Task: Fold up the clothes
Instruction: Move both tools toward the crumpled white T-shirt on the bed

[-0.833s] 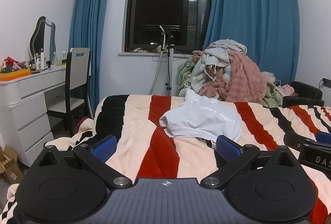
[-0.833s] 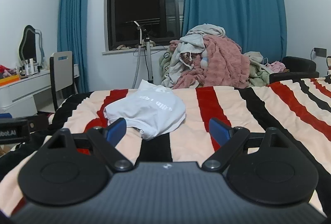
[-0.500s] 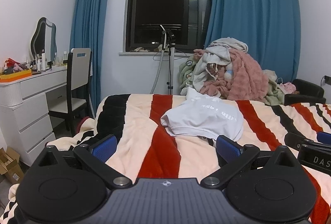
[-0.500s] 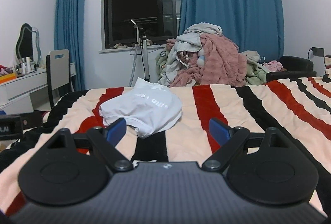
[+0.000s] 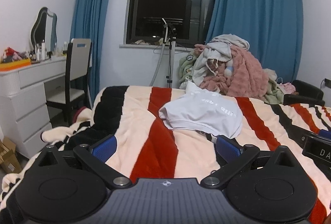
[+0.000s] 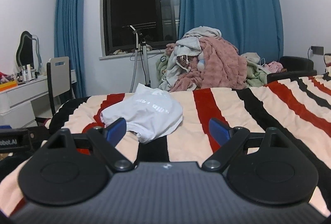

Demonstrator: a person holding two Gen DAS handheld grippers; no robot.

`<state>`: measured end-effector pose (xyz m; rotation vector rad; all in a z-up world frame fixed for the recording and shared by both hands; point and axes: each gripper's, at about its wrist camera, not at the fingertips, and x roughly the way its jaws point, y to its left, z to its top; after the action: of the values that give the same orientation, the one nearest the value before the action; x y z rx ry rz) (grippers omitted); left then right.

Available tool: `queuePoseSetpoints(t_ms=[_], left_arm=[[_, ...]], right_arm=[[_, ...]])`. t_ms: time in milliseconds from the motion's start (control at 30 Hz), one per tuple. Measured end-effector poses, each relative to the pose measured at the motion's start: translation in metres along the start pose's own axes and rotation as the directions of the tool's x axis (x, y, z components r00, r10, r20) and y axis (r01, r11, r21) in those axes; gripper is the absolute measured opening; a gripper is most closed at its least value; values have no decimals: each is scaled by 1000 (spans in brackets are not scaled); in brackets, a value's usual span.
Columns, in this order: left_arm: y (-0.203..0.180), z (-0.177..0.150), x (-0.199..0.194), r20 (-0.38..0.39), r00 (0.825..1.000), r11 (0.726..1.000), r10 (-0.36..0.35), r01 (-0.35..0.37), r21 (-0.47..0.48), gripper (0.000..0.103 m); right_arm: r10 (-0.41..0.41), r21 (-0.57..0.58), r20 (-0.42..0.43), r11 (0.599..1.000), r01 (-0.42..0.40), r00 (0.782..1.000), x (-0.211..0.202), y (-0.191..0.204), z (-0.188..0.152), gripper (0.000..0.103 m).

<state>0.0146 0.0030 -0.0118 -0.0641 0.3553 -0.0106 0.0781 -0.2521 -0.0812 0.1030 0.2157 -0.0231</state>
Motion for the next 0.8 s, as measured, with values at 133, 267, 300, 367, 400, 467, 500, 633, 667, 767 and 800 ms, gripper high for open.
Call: queuePoseSetpoints(t_ms=[133,267,300,367,400,467,500,633,667,767,800], left_arm=[[0,-1,-4,31,999,1000,-11,12,-19,103],[1,-1,-10,59,996,996,-72,75,-41,103],[2,0,-11,62,993,993,-103,106,-45,103],[2,0,-14,68,991,991,-117,120,-52,103],[2,0,-14,72,990,991,-120,124,-55,103],[3,0,-15,82,990,991,-113,118,-55,103],[3,0,-15,87,990,992,-110,115,-56,103],[7,4,-12,90,988,987,-128,136,-90,103],[8,6,-10,95,987,986,-127,136,-94,103],[5,11,-3,118,986,989,-116,125,-75,103],[3,12,0,114,986,990,-125,131,-49,103]], right_arm=[[-12,21,1,1000,12,1000,0,-1,2,88],[0,39,14,999,-1,1000,0,-1,4,88],[10,47,22,999,-11,1000,-1,-3,5,88],[10,55,43,998,-12,999,-4,-5,7,88],[-10,56,59,998,7,998,-7,-6,9,88],[-57,62,89,997,51,994,-10,-10,12,88],[-70,66,96,996,64,993,-10,-12,15,88],[-82,74,108,995,74,991,-6,-18,28,88],[-88,61,112,995,82,990,-4,-17,36,88],[-105,23,134,994,103,985,5,-15,62,88],[-106,12,146,994,106,983,9,-15,71,88]])
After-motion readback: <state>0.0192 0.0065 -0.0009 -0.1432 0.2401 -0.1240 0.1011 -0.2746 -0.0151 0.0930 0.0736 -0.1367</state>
